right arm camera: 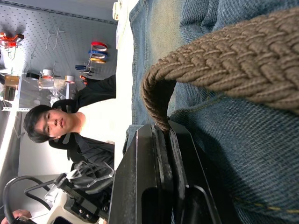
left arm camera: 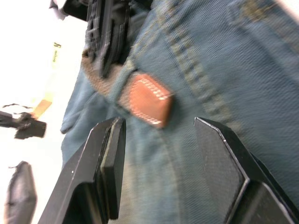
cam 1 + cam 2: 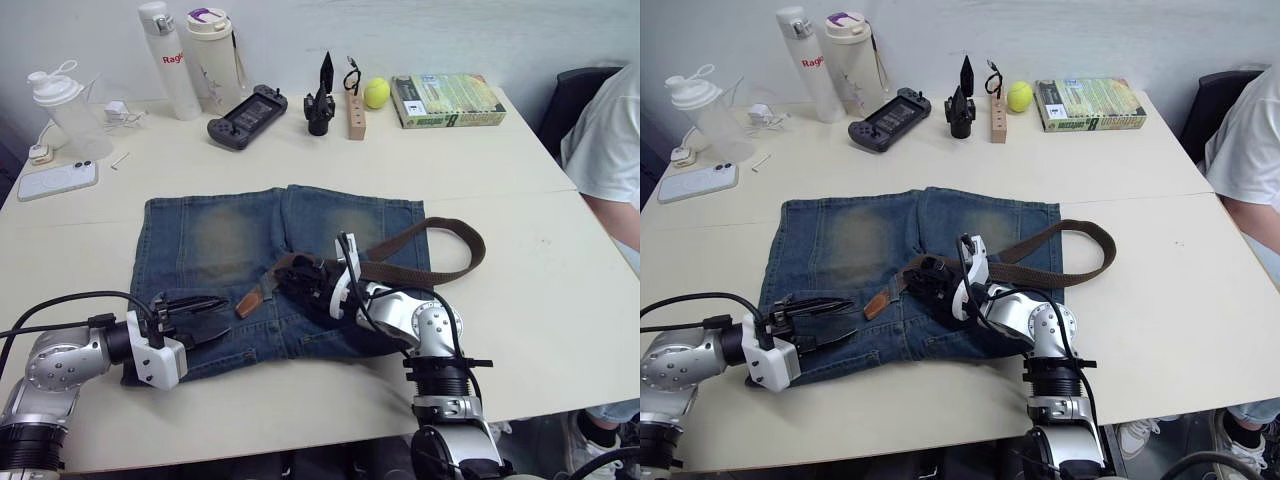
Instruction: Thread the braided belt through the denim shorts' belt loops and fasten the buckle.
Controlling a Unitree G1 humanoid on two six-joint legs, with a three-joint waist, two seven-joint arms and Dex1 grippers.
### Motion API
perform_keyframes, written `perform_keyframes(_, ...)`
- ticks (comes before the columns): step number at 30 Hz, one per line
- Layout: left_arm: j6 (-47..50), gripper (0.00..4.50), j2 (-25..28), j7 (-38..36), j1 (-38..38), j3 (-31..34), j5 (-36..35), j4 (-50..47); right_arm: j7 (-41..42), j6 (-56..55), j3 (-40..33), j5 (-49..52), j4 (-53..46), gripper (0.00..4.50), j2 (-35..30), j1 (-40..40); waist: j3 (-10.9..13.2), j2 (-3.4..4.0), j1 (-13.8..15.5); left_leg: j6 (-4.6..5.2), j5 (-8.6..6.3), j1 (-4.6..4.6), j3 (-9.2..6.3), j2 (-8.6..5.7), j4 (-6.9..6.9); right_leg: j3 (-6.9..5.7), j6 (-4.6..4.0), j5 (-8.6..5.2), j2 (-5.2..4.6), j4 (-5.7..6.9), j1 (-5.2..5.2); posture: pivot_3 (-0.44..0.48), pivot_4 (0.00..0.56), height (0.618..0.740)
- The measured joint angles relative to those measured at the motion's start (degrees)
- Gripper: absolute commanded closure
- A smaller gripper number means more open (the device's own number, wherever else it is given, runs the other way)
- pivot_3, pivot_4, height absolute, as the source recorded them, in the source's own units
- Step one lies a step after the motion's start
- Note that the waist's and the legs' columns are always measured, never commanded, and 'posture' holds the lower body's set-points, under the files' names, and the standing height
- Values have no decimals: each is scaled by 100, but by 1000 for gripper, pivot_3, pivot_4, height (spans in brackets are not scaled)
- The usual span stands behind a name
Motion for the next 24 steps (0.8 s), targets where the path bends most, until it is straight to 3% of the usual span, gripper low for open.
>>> perform_keyframes(9,45,1880,-193,736,-213,-272,322,-16,-16,-7,112,-7,-30,4500,-1,2,-2,-4,-10,1,0,-1,0,4,0,-24,0,0,-3,1,-2,0,150,740)
perform_keyframes(18,-7,1880,484,698,87,-678,-70,-40,-80,-33,150,8,-41,4500,0,2,-1,-1,-22,-1,-1,0,0,6,0,-36,0,0,-10,0,-3,0,150,740)
perform_keyframes(24,-217,1880,615,735,43,-729,-61,100,-91,-45,143,19,-39,4500,0,2,0,0,-21,-1,-1,0,0,6,-2,-50,0,0,-13,0,-3,0,150,740)
